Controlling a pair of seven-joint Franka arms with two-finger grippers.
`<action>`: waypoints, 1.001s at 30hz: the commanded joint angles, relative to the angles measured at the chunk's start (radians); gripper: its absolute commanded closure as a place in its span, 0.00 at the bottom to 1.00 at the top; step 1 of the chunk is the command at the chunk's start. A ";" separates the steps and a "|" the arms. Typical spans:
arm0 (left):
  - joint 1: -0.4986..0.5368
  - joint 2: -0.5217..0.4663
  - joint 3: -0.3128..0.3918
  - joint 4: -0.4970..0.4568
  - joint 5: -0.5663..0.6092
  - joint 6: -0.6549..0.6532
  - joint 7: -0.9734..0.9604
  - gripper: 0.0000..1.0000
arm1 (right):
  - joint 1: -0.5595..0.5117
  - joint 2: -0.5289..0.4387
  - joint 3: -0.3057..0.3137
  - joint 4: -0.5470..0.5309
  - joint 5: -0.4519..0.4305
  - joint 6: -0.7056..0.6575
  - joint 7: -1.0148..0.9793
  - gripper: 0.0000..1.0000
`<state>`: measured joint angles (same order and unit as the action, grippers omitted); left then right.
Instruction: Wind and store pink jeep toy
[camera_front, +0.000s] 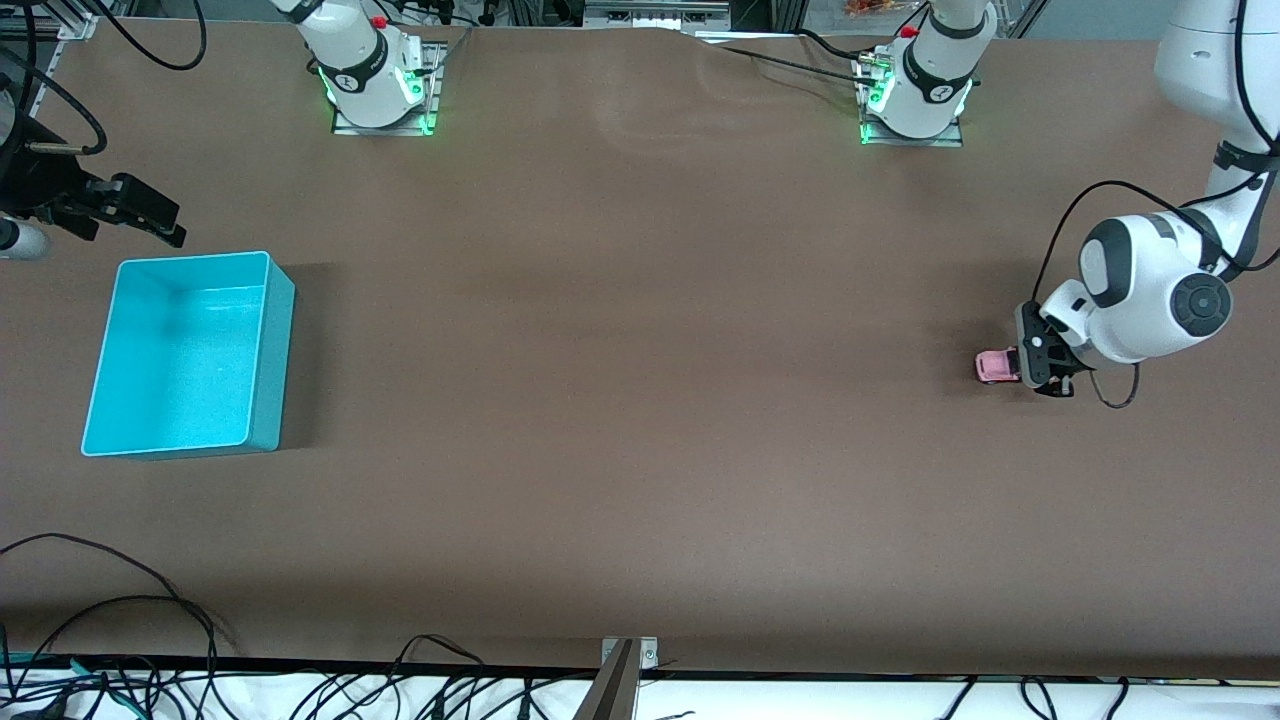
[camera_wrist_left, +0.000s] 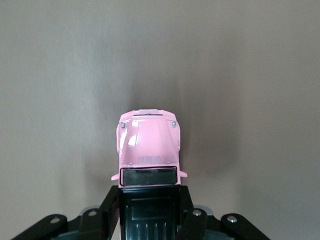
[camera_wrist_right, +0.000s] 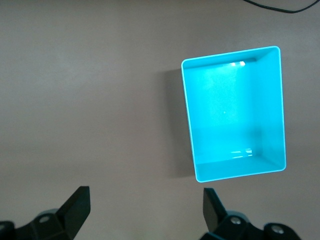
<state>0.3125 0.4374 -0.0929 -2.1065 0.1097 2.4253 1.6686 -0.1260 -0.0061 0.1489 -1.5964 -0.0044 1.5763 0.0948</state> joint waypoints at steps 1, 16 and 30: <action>0.069 0.046 -0.002 0.020 0.033 0.001 0.069 0.81 | -0.004 0.008 0.006 0.027 0.014 -0.024 0.009 0.00; 0.206 0.089 -0.004 0.089 0.091 0.005 0.227 0.81 | -0.004 0.008 0.008 0.027 0.014 -0.024 0.009 0.00; 0.266 0.124 -0.004 0.141 0.091 0.001 0.315 0.81 | -0.004 0.008 0.008 0.027 0.014 -0.024 0.009 0.00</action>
<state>0.5628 0.5071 -0.0926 -1.9955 0.1598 2.4324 1.9517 -0.1260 -0.0061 0.1506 -1.5963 -0.0044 1.5763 0.0948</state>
